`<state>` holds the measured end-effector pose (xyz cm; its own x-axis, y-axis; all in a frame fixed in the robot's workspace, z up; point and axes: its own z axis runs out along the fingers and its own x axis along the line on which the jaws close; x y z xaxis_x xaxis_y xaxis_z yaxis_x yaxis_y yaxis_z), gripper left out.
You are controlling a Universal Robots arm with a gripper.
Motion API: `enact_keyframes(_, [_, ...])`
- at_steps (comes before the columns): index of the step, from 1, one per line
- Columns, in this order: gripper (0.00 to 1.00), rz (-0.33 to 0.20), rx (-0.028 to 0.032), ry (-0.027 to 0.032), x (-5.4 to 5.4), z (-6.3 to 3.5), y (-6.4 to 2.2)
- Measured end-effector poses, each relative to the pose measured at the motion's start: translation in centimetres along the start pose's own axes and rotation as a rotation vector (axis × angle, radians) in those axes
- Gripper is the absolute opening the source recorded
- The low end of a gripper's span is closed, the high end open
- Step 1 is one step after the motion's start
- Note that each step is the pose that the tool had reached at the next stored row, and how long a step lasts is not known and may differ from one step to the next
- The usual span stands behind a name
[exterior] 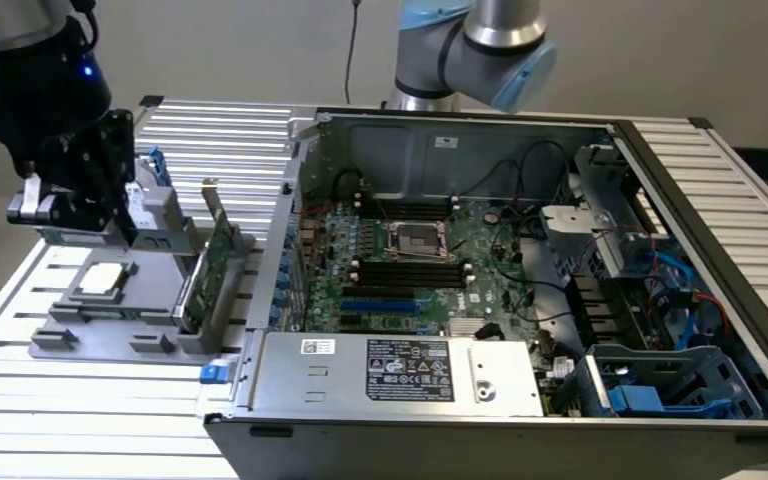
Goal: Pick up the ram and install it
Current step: 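Pick up the ram and move it above insertion slot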
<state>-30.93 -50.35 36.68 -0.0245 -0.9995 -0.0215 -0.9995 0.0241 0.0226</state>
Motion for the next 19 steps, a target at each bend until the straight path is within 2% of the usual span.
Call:
enact_keyframes(14, [0.14, 0.000, -0.0018, 0.0002, -0.3, -6.50, -6.24])
enact_keyframes(19, [0.14, 0.000, -0.0061, -0.0001, -0.4, -8.17, -8.47])
